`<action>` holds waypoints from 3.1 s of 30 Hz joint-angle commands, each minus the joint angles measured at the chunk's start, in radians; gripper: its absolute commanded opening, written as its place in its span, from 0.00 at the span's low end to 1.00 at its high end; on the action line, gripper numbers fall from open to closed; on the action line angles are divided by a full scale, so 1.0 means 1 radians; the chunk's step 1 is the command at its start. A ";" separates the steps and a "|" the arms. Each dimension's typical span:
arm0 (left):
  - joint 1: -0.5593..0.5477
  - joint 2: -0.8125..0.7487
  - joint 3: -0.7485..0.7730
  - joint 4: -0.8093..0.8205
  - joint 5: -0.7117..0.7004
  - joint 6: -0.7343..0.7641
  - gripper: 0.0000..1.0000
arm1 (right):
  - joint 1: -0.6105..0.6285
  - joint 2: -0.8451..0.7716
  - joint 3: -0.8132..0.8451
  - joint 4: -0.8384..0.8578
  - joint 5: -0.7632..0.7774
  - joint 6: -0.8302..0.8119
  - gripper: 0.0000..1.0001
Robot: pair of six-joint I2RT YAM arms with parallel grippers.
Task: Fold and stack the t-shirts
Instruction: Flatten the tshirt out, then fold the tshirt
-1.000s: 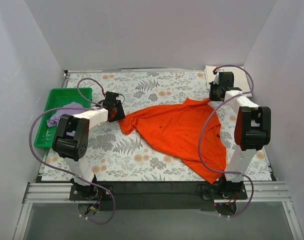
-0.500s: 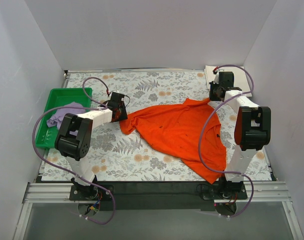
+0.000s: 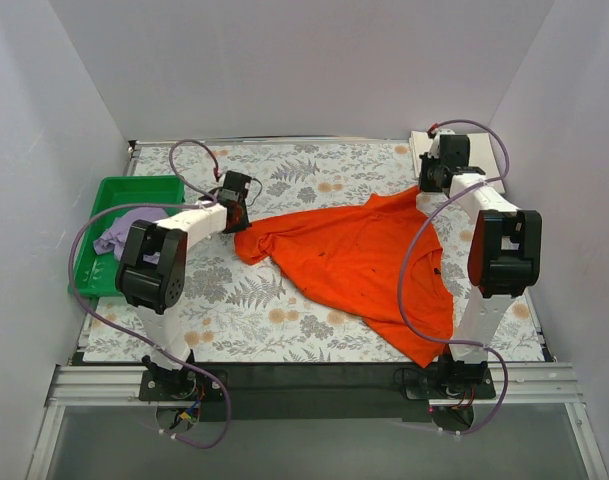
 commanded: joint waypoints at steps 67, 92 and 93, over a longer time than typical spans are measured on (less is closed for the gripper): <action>0.129 0.064 0.228 0.298 0.035 0.417 0.00 | -0.005 -0.259 -0.198 0.440 -0.025 -0.180 0.01; 0.209 0.200 0.434 0.171 0.092 0.364 0.00 | 0.006 -0.024 0.069 0.275 -0.048 -0.128 0.01; 0.209 0.194 0.429 0.163 0.100 0.347 0.00 | 0.008 -0.042 0.066 0.253 -0.041 -0.128 0.01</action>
